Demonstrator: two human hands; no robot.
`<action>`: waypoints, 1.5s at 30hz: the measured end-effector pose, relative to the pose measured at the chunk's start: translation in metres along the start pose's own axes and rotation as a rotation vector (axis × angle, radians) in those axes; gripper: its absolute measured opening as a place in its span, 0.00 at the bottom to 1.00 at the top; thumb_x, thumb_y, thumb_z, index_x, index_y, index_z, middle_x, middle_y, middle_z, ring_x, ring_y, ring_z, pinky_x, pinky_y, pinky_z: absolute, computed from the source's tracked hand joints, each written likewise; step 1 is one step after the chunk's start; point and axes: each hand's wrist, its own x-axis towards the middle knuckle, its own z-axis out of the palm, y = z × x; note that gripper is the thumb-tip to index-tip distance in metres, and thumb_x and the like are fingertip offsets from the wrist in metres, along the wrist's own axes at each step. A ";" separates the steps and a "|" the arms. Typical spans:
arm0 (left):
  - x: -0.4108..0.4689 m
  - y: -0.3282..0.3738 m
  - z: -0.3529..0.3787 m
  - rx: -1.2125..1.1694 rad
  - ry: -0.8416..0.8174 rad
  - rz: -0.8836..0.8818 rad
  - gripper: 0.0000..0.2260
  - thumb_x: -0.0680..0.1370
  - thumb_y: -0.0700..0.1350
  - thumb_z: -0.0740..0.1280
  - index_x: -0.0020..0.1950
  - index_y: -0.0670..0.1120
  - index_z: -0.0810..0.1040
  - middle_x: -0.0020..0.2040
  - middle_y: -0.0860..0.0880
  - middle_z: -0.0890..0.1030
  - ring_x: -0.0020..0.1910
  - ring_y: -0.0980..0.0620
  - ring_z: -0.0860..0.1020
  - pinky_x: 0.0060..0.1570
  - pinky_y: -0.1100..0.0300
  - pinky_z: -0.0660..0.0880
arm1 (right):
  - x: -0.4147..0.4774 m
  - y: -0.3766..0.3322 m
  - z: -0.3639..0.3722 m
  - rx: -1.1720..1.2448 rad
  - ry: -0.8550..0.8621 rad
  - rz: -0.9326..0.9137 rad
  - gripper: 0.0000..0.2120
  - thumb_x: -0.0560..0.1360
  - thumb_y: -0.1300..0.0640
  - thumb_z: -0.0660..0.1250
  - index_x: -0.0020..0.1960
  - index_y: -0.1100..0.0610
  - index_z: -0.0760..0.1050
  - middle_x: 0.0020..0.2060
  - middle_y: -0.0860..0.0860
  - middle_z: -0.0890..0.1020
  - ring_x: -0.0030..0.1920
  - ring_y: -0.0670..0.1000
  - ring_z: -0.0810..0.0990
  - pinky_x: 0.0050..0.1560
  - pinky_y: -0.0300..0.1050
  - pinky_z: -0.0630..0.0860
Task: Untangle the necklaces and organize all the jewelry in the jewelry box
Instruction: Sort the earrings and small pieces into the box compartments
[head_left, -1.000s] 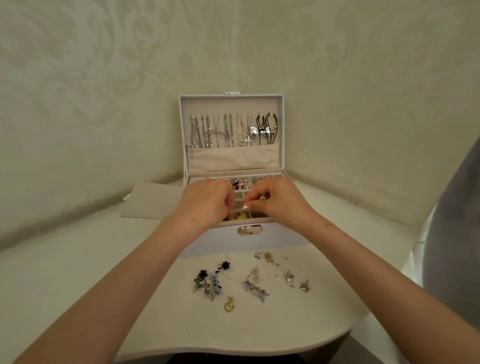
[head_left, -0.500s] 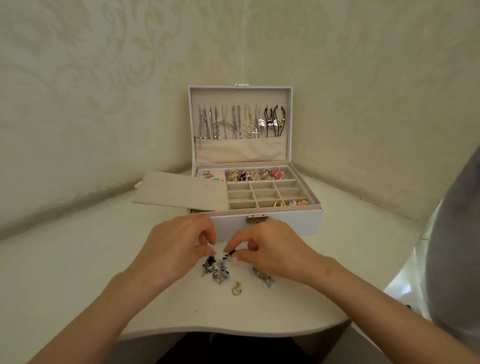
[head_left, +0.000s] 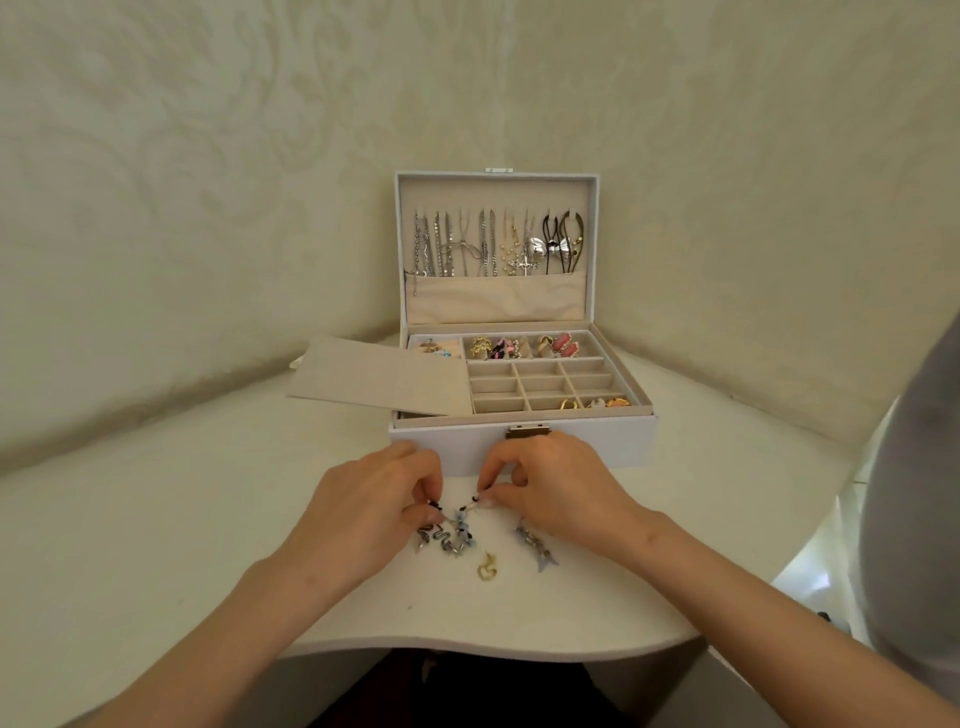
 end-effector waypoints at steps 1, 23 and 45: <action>0.000 0.000 -0.001 -0.005 0.009 -0.004 0.07 0.76 0.52 0.66 0.44 0.57 0.68 0.49 0.59 0.75 0.48 0.59 0.73 0.38 0.65 0.63 | 0.000 0.000 -0.002 0.031 0.003 0.015 0.03 0.72 0.50 0.71 0.44 0.48 0.81 0.26 0.41 0.68 0.33 0.42 0.69 0.37 0.39 0.64; 0.104 0.054 -0.048 -0.358 0.249 0.099 0.07 0.72 0.49 0.72 0.39 0.54 0.75 0.40 0.60 0.78 0.33 0.65 0.68 0.37 0.61 0.64 | 0.017 0.046 -0.086 0.498 0.448 0.185 0.08 0.66 0.60 0.76 0.34 0.49 0.80 0.27 0.43 0.79 0.25 0.40 0.67 0.30 0.31 0.65; 0.157 0.087 0.001 -0.216 0.094 0.140 0.03 0.74 0.49 0.70 0.46 0.52 0.81 0.45 0.55 0.80 0.49 0.53 0.77 0.46 0.57 0.73 | 0.025 0.092 -0.086 0.313 0.482 0.305 0.06 0.67 0.58 0.76 0.36 0.48 0.81 0.30 0.41 0.78 0.27 0.34 0.72 0.35 0.37 0.64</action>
